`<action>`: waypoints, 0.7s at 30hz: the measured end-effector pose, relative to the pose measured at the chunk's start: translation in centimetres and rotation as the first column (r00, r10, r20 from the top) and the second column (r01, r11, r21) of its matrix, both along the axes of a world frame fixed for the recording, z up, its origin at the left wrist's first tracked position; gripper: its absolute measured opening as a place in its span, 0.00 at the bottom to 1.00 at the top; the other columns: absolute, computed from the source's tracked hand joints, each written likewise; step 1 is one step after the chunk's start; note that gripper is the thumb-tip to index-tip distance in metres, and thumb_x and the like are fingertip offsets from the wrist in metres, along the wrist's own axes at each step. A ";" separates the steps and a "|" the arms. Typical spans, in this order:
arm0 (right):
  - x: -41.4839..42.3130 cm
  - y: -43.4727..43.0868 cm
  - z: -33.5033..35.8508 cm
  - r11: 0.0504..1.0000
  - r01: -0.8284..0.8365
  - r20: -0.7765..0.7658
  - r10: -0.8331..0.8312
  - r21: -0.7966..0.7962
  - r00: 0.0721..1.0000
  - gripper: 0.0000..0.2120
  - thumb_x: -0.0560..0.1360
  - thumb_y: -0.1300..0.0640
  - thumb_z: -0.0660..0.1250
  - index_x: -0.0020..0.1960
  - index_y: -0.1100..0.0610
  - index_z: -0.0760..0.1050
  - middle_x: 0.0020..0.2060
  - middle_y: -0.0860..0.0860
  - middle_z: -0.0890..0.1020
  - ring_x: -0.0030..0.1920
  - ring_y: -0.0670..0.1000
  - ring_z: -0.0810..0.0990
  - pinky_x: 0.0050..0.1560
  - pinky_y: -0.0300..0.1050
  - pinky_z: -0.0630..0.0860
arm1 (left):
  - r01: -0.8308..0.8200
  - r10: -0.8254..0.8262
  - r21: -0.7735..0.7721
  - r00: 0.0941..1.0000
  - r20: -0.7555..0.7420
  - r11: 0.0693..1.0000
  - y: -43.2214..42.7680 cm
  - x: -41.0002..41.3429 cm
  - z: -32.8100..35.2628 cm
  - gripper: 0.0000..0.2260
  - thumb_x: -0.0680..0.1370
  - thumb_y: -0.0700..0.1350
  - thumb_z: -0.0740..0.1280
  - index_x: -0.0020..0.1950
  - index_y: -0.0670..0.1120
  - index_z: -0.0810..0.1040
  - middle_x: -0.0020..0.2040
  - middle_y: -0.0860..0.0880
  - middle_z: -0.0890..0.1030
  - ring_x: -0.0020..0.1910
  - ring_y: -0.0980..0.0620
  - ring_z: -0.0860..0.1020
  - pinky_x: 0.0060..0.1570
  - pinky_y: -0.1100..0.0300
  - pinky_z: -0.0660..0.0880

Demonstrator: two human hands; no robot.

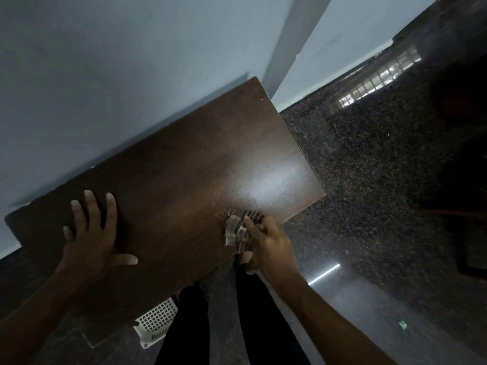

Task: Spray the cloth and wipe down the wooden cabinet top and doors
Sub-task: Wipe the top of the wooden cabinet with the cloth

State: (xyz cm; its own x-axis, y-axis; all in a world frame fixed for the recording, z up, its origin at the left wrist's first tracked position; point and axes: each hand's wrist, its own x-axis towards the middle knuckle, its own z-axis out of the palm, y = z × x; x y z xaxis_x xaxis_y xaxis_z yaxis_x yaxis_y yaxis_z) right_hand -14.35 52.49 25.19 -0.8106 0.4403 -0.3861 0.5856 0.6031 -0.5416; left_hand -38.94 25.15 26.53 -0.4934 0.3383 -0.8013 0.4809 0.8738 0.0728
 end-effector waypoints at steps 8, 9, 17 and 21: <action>0.0 11.8 1.2 0.878 0.439 -0.082 -0.432 0.192 0.898 0.16 0.78 0.61 0.68 0.65 0.54 0.78 0.49 0.53 0.72 0.39 0.48 0.71 0.38 0.44 0.71 | 0.036 -0.035 0.000 0.999 -0.034 0.999 0.0 0.0 -0.2 0.70 0.57 0.70 0.77 0.80 0.47 0.32 0.77 0.39 0.27 0.77 0.31 0.33 0.67 0.23 0.55; -0.1 12.4 0.9 0.868 0.416 -0.073 -0.412 0.272 0.908 0.17 0.77 0.61 0.70 0.65 0.53 0.79 0.47 0.51 0.69 0.39 0.49 0.69 0.39 0.47 0.71 | 0.036 -0.036 -0.002 0.999 -0.039 0.999 0.0 0.0 -0.2 0.70 0.57 0.70 0.76 0.81 0.46 0.33 0.78 0.39 0.28 0.77 0.30 0.34 0.67 0.23 0.55; -0.8 -1.8 1.8 0.974 0.224 -0.091 -0.224 -0.005 0.970 0.09 0.78 0.47 0.70 0.56 0.48 0.79 0.49 0.55 0.84 0.47 0.56 0.83 0.49 0.54 0.81 | 0.039 -0.038 0.009 0.998 -0.058 0.999 -0.4 0.0 -0.6 0.69 0.56 0.74 0.71 0.80 0.48 0.32 0.78 0.40 0.28 0.77 0.31 0.34 0.67 0.23 0.55; 0.0 -10.8 -0.1 0.986 -0.156 -0.103 0.162 0.063 0.981 0.13 0.76 0.50 0.70 0.58 0.35 0.75 0.55 0.53 0.81 0.54 0.54 0.80 0.51 0.48 0.80 | 0.033 -0.032 0.011 0.997 -0.070 0.999 -0.5 0.1 -0.6 0.69 0.57 0.73 0.72 0.80 0.48 0.31 0.77 0.40 0.26 0.77 0.32 0.32 0.69 0.24 0.53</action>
